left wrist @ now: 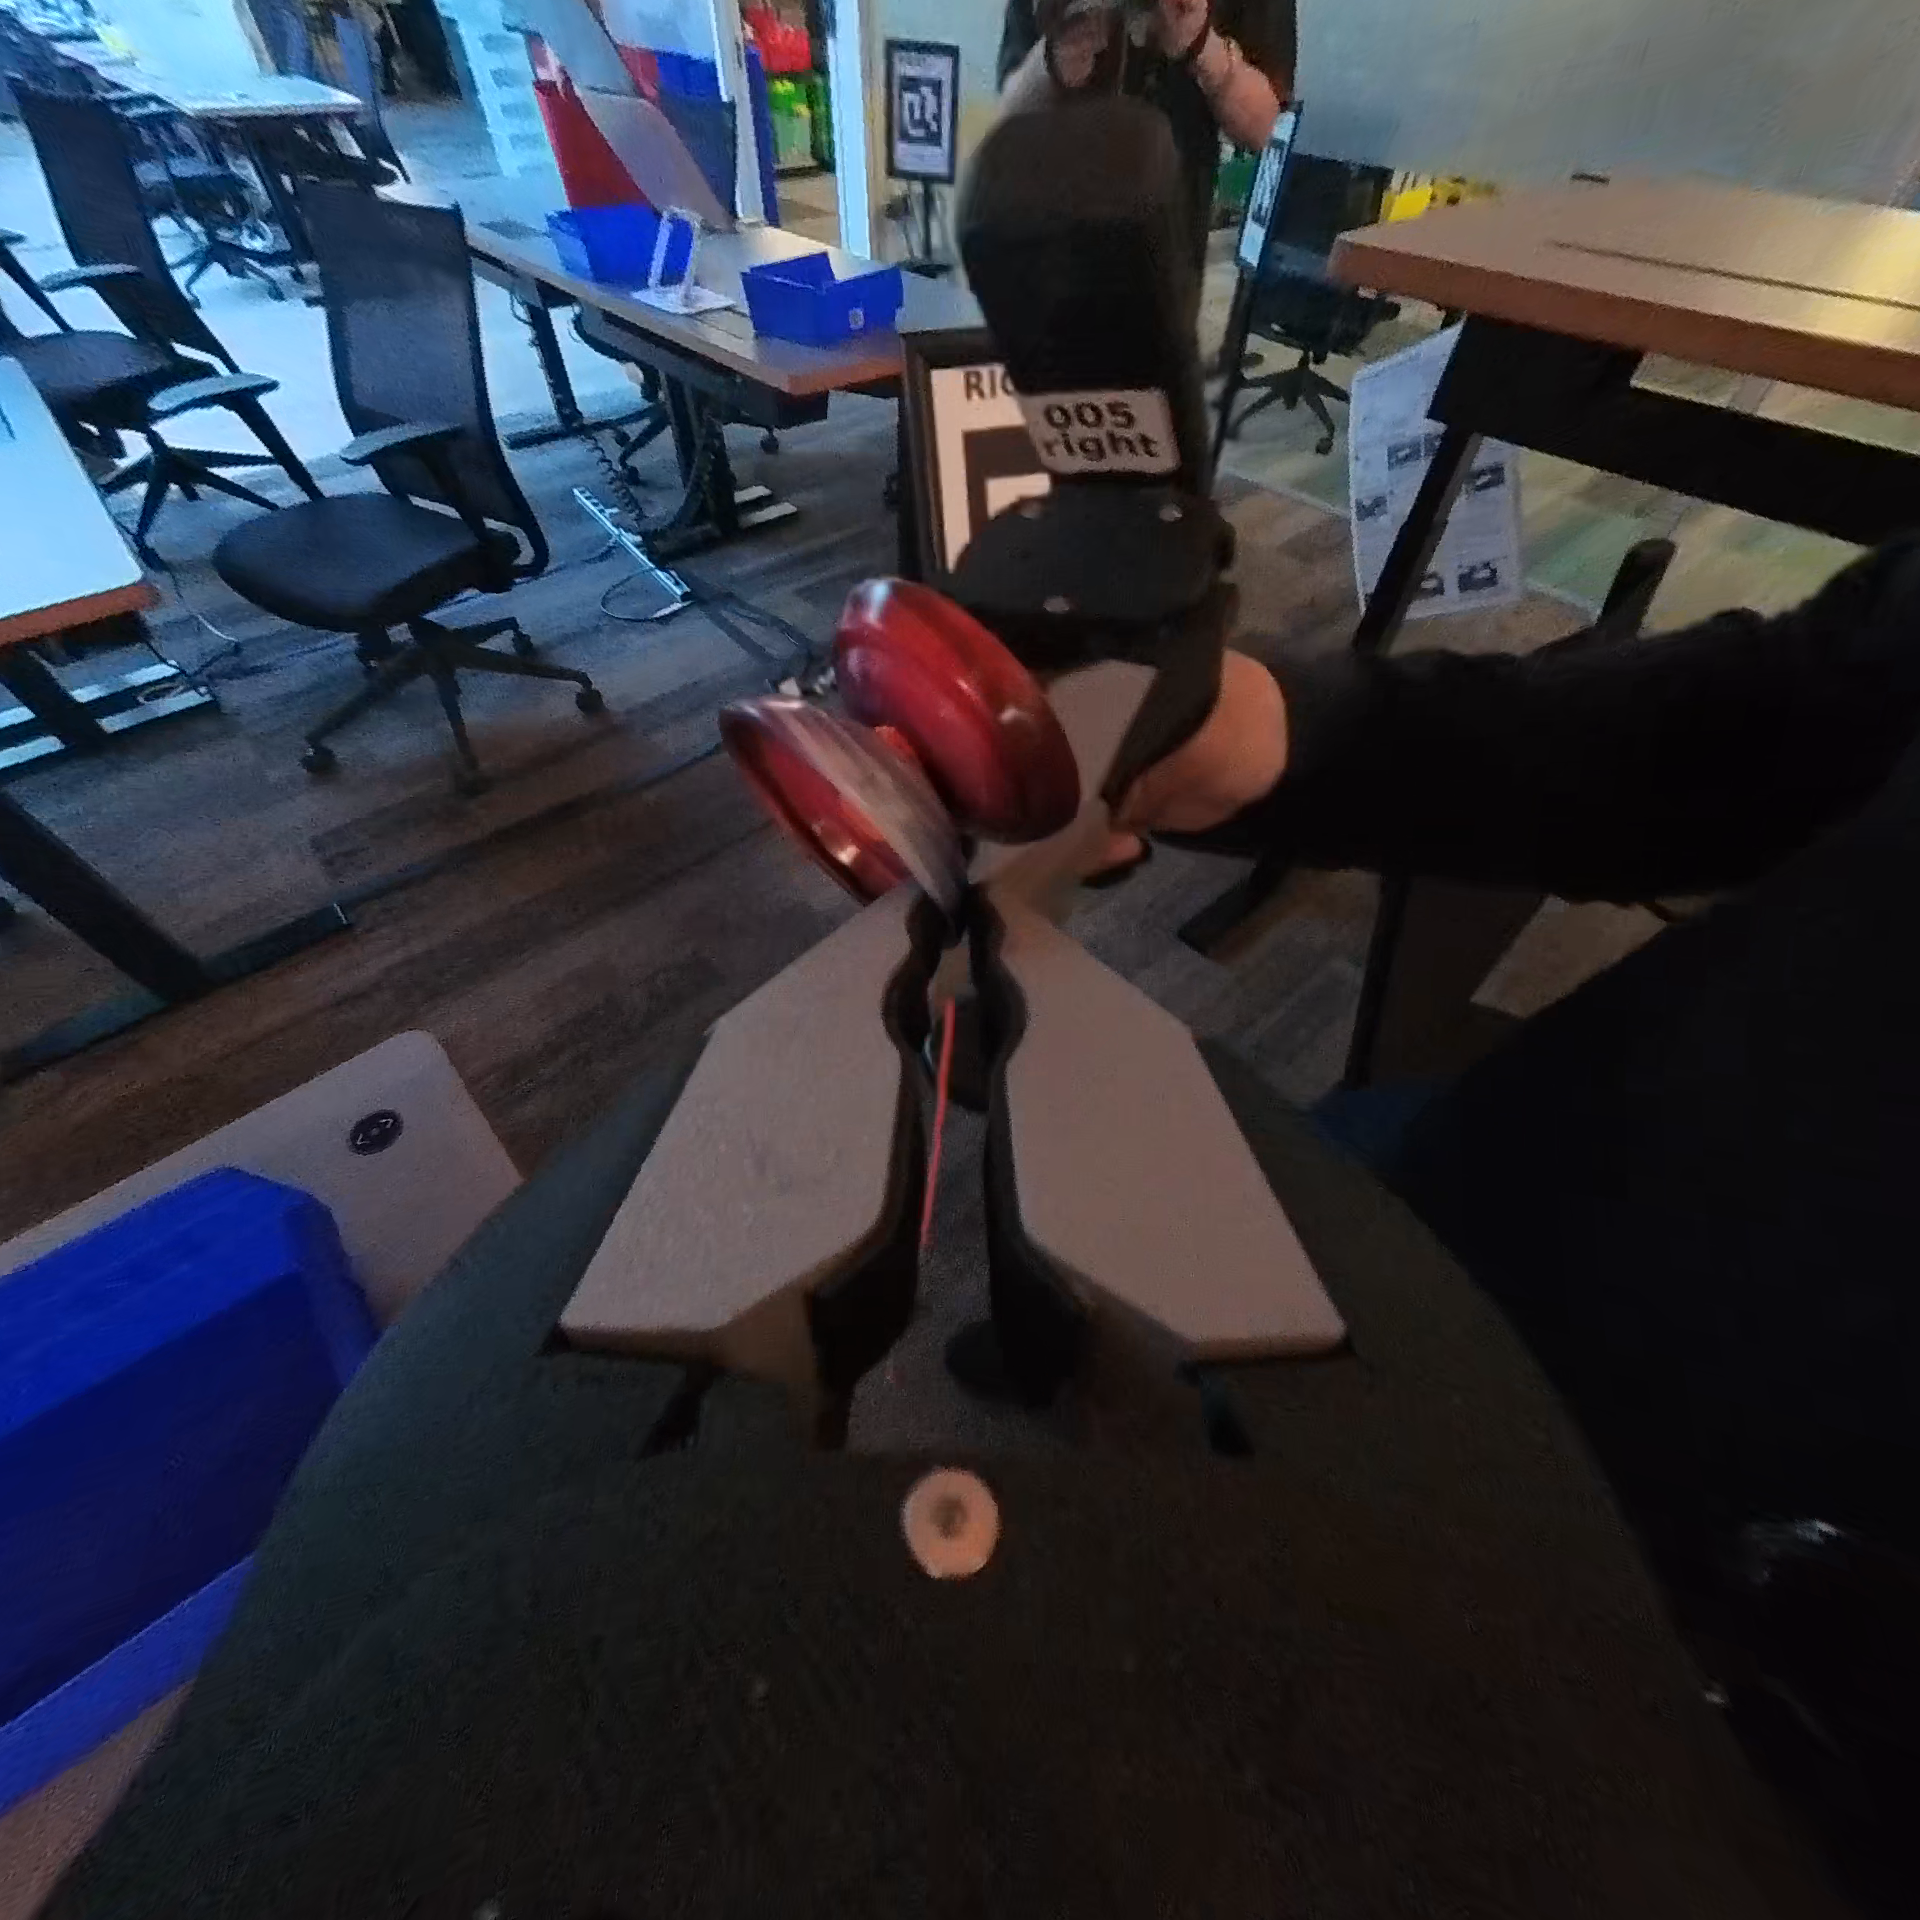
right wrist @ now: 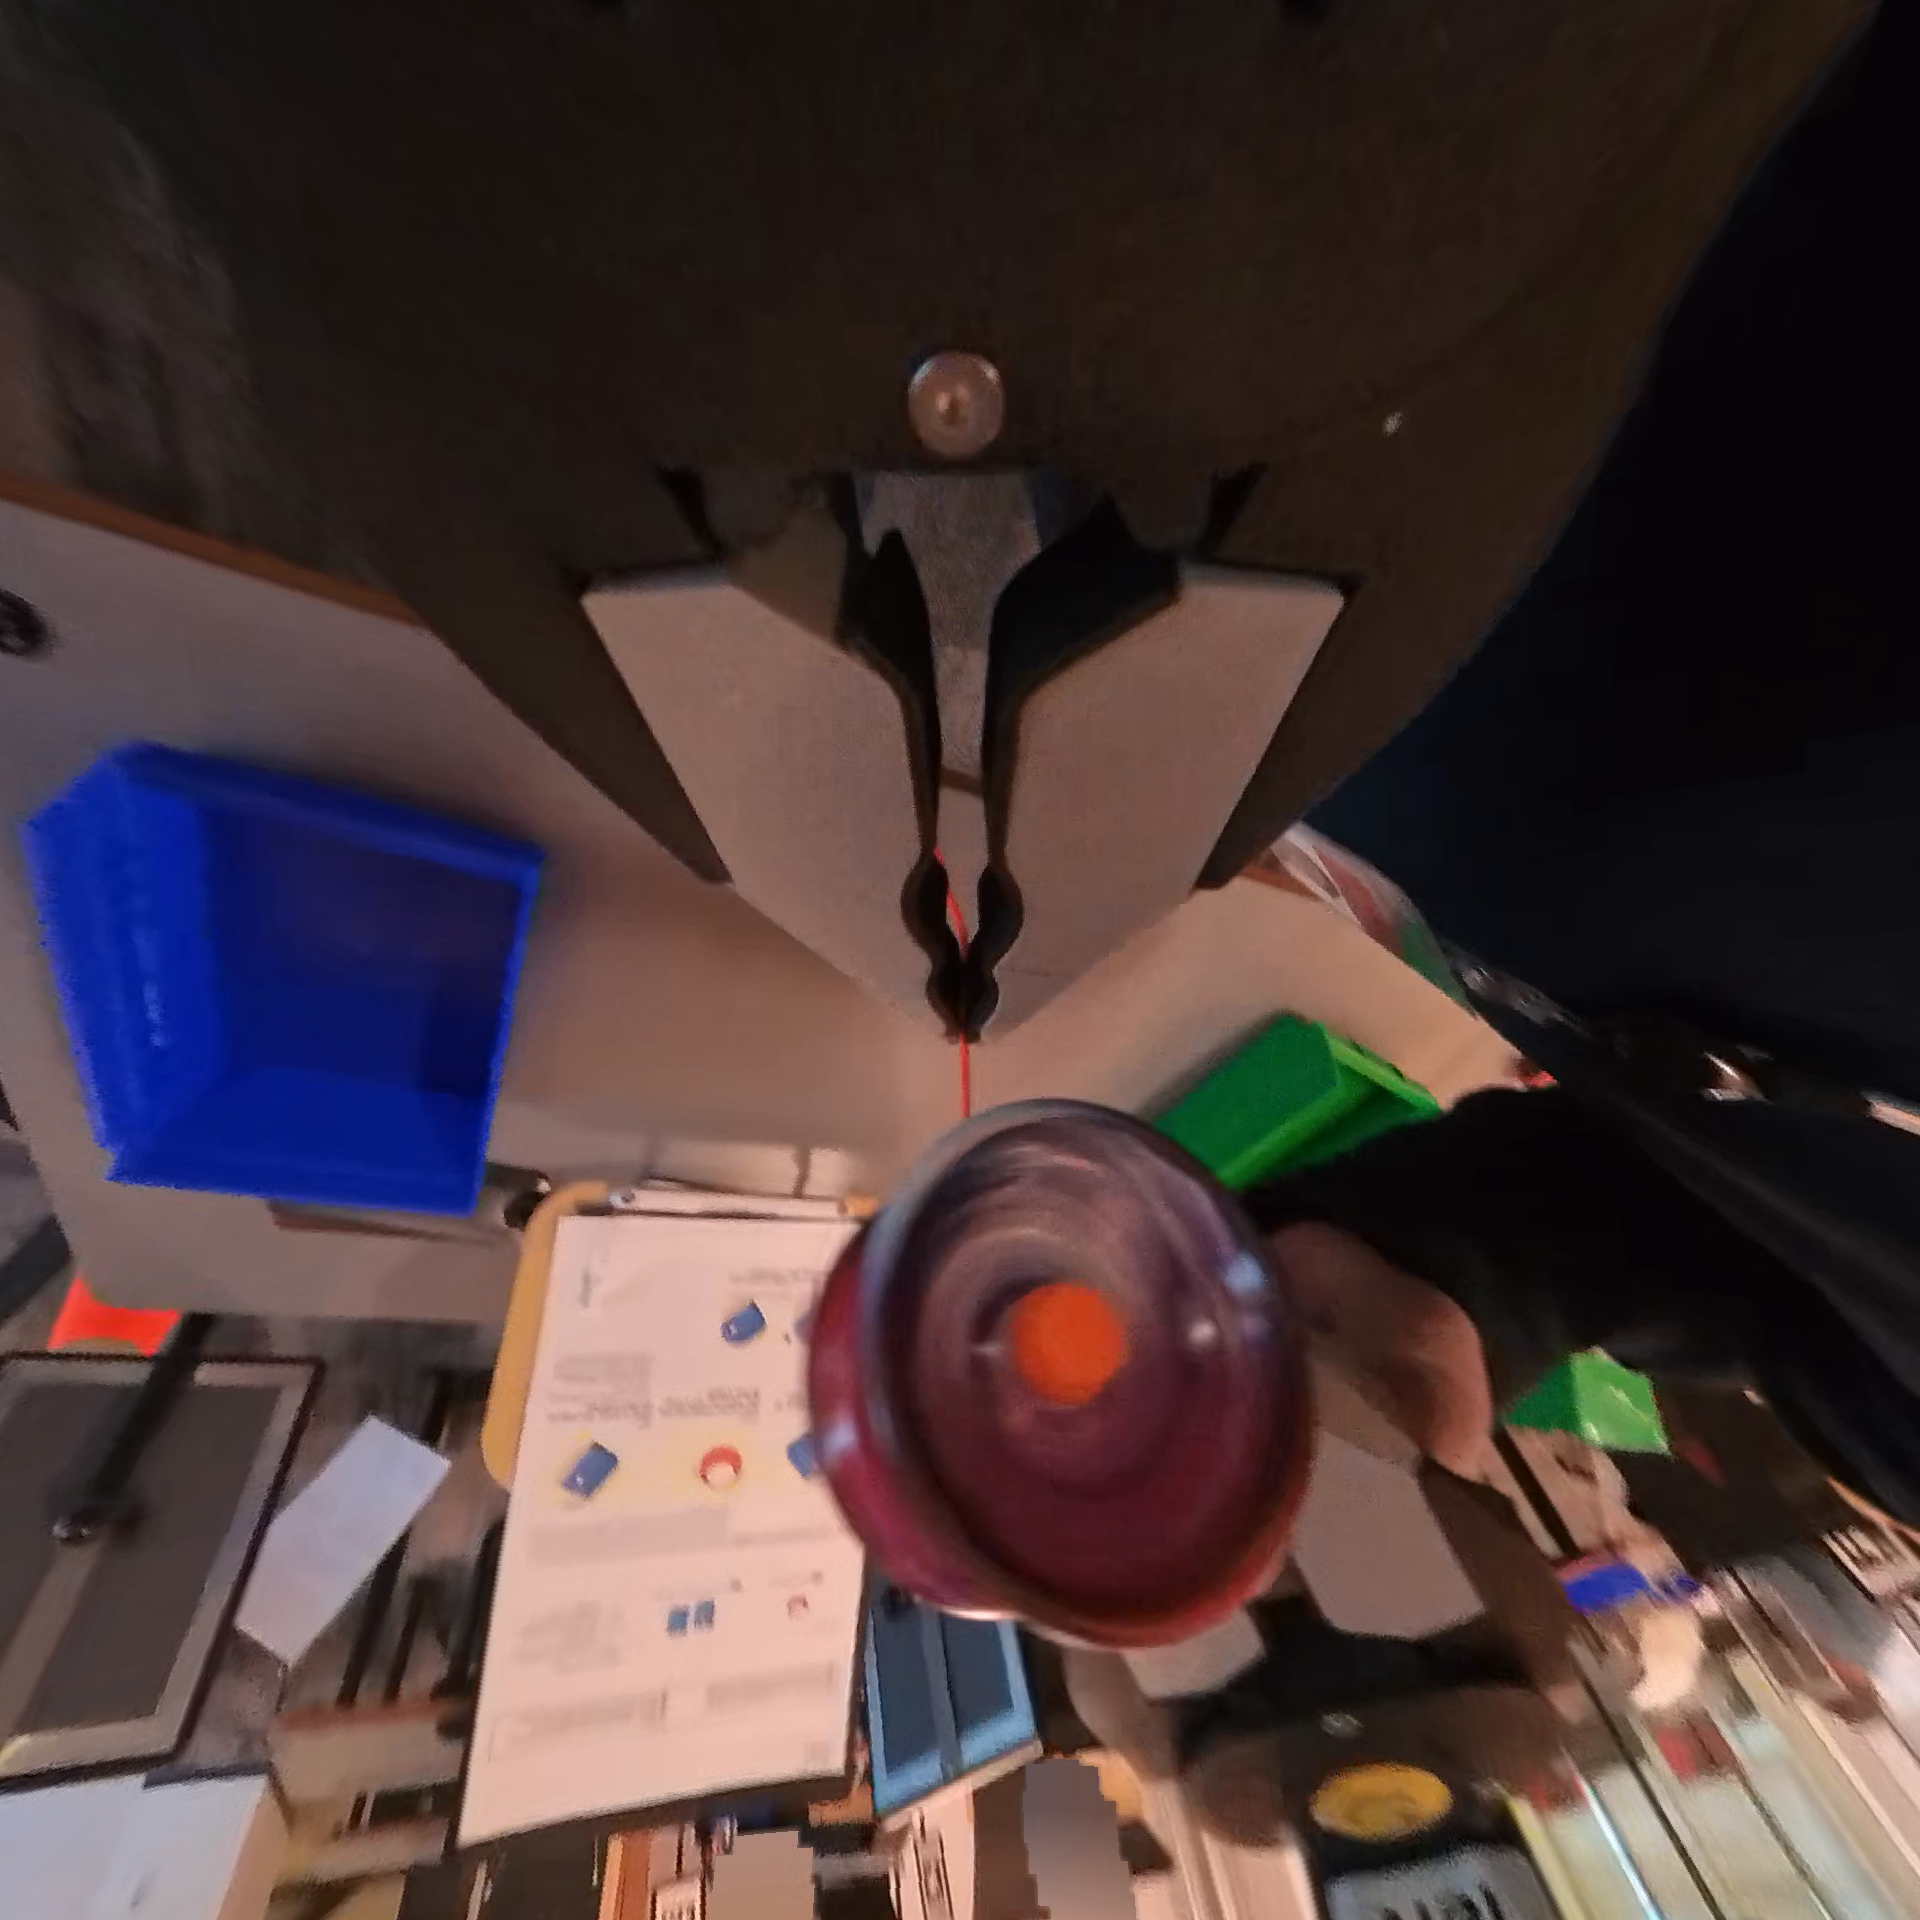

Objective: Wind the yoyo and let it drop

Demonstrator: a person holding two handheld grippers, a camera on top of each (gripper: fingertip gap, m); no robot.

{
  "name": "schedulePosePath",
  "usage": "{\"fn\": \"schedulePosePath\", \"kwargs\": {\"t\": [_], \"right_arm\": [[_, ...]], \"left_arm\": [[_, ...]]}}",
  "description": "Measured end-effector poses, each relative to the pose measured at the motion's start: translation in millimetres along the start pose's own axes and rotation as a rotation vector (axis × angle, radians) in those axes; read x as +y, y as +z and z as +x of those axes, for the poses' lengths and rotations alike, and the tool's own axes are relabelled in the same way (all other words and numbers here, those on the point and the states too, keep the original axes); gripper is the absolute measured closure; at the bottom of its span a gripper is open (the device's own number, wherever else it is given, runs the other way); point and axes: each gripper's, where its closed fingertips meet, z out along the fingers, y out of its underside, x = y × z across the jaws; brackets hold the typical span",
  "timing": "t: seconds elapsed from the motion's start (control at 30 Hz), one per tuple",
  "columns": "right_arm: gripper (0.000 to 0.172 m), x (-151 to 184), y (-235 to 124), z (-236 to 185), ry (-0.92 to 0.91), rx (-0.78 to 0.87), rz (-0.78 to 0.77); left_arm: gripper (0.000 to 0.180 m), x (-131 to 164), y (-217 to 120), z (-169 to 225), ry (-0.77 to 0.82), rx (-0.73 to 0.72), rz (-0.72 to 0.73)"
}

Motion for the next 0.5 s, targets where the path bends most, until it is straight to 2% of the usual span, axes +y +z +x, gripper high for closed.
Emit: {"fn": "schedulePosePath", "kwargs": {"t": [0.1, 0.27, 0.4, 0.5], "right_arm": [[0.172, -3, 9, -7, -0.003, -0.002, 0.015], [0.172, -8, 3, 6, 0.027, -0.038, 0.022], [0.172, -5, -3, 34, 0.027, -0.081, 0.017], [0.172, -2, -7, 54, 0.064, -0.2, 0.036]], "left_arm": [[0.179, 5, 5, -12, -0.012, -0.054, 0.011], [0.178, 9, 23, -37, -0.029, -0.146, 0.018], [0.179, 17, 45, -65, -0.031, -0.256, -0.075], [0.178, 11, 67, -85, -0.063, -0.299, -0.082]]}}
